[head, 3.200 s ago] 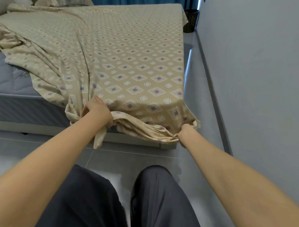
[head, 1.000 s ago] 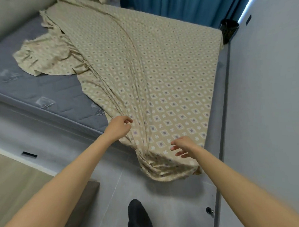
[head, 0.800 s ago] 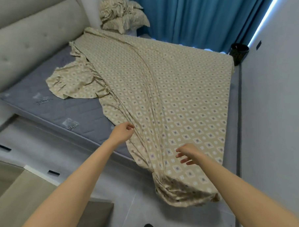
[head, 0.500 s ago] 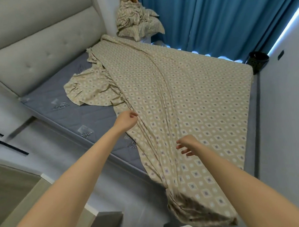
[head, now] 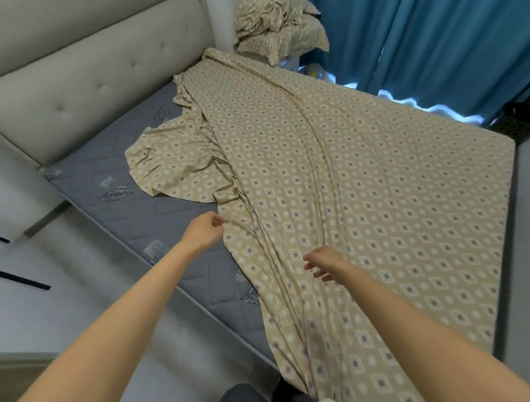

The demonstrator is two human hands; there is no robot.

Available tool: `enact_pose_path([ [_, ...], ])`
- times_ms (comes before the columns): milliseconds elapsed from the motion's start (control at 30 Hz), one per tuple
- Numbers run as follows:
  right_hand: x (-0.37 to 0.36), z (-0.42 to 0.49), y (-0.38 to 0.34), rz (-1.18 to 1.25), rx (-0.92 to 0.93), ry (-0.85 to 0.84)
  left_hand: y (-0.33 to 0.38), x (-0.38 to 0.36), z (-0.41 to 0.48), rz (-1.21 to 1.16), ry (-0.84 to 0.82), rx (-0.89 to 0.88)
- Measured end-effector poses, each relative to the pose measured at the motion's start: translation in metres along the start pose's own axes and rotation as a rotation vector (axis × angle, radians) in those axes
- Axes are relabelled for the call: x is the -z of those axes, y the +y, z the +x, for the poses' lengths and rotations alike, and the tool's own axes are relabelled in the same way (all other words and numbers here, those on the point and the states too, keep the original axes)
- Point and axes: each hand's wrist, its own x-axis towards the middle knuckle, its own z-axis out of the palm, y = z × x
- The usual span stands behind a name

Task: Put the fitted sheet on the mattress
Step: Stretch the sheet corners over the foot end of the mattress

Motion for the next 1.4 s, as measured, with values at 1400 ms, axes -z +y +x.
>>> enact_pose_path([
  [1400,-0.230,0.249,-0.371,0.013,0.035,0.211,-0.188,0.228,0.465,0.332,-0.344,-0.031],
])
